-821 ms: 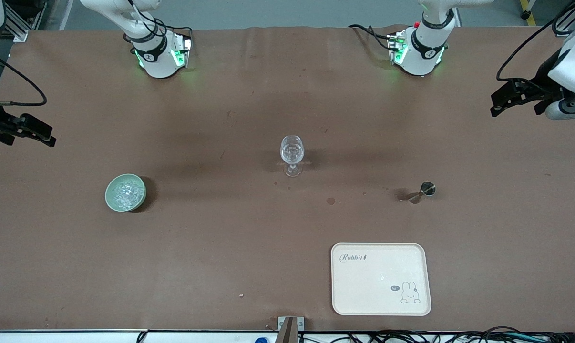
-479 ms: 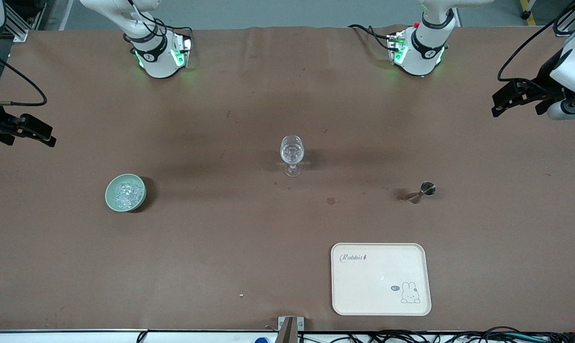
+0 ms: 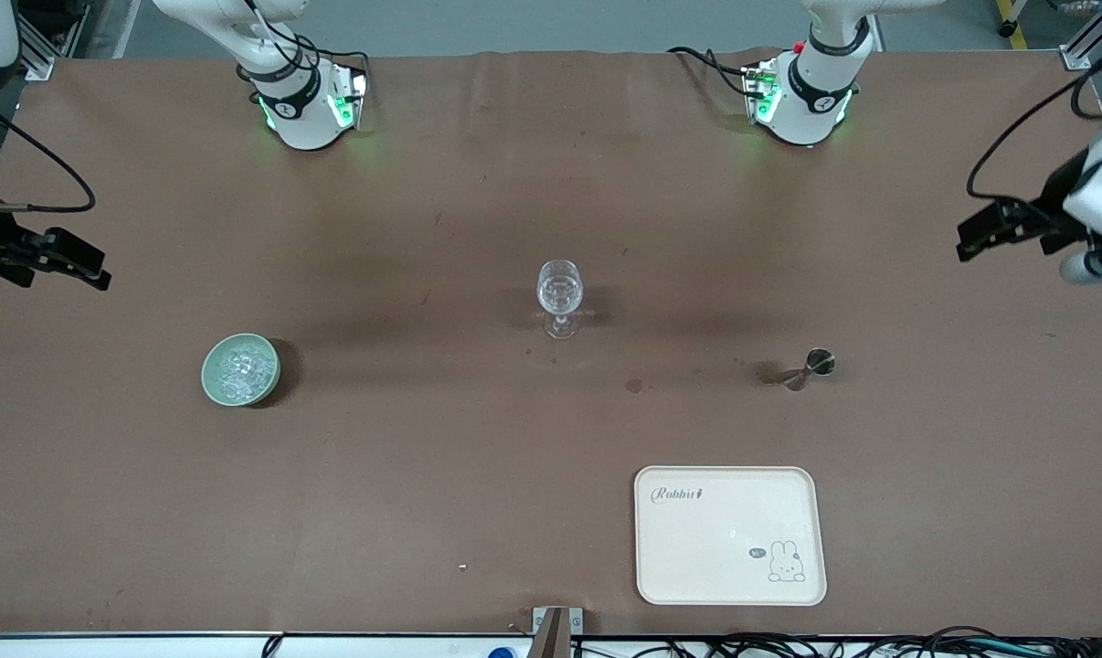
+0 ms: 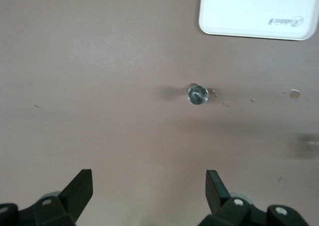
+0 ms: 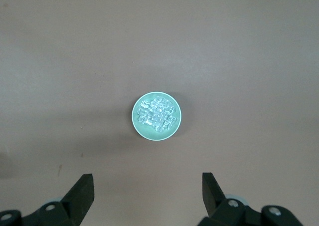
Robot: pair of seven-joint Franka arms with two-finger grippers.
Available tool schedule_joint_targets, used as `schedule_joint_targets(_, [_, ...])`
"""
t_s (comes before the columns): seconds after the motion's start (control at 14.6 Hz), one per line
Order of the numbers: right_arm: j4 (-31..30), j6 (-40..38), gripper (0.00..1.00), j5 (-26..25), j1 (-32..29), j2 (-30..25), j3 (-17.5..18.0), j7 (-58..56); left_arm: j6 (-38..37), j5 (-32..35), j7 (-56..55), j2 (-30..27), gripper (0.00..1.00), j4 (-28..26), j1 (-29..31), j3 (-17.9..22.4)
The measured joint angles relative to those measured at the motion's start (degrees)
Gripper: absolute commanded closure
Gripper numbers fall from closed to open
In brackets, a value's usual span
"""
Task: Pour wine and add ice with both arms
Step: 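Reach the right gripper to the ice bowl while the left gripper reaches the jigger, then grasp an ice cube with the right gripper while the left gripper grasps the jigger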
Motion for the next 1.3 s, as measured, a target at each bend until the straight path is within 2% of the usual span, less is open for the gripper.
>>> schedule_joint_targets(0.27, [-3.76, 7.36, 0.04, 0.00, -0.80, 3.67, -0.28, -0.01, 2.53, 0.00, -1.22, 6.13, 0.00, 0.74, 1.97, 0.05])
schedule_joint_targets(0.55, [-11.49, 18.89, 0.04, 0.00, -0.99, 6.88, -0.39, -0.02, 4.86, 0.00, -4.81, 9.09, 0.00, 0.99, 1.92, -0.04])
schedule_joint_targets(0.89, [-18.12, 31.44, 0.05, 0.00, -1.03, 12.60, -0.40, -0.02, 7.51, -1.62, -7.22, 13.19, 0.00, 1.06, 1.98, -0.04])
schedule_joint_targets(1.09, [-21.09, 36.61, 0.05, 0.00, -1.05, 15.69, -0.41, -0.02, 9.63, -8.60, -15.28, 16.12, 0.00, 1.17, 4.34, 0.03])
schedule_joint_targets(1.3, [-22.46, 37.82, 0.05, 0.00, -1.06, 17.42, -0.42, -0.02, 9.74, -18.02, -19.83, 19.52, 0.00, 1.19, 8.52, 0.12])
